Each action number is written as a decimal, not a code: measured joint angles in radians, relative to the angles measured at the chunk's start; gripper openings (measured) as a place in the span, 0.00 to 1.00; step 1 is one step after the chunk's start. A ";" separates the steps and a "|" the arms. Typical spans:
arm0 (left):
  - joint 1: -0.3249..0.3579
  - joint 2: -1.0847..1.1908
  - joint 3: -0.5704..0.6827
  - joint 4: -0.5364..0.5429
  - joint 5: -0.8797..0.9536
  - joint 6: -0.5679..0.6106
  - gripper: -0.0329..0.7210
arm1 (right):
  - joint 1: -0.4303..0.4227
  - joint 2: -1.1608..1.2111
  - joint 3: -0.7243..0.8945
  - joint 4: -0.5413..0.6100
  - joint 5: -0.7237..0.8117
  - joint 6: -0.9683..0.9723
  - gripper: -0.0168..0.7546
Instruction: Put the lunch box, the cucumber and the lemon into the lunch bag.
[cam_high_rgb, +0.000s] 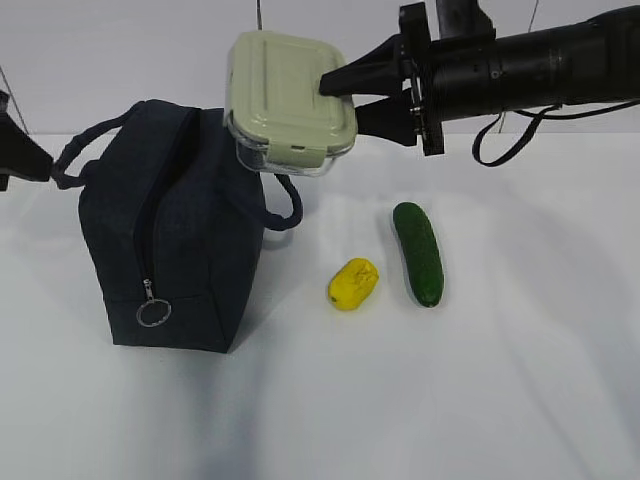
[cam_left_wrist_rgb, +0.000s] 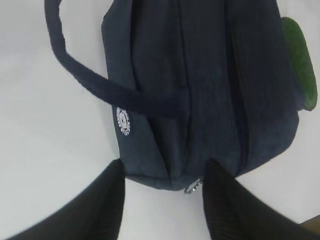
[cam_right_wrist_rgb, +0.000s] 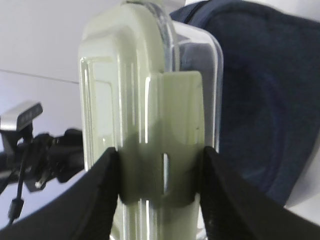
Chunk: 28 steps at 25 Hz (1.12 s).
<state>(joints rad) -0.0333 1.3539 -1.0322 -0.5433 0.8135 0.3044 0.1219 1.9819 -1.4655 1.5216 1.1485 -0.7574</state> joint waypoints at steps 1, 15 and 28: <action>0.000 0.026 -0.019 -0.006 0.000 0.017 0.53 | 0.009 0.000 0.000 0.000 0.002 0.000 0.48; 0.000 0.340 -0.269 -0.146 0.019 0.204 0.53 | 0.077 0.000 0.000 0.000 -0.022 0.004 0.48; 0.000 0.473 -0.342 -0.221 0.093 0.209 0.32 | 0.080 0.015 0.000 0.039 -0.092 0.004 0.48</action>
<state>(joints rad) -0.0333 1.8269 -1.3742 -0.7642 0.9060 0.5131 0.2021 1.9974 -1.4655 1.5604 1.0565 -0.7535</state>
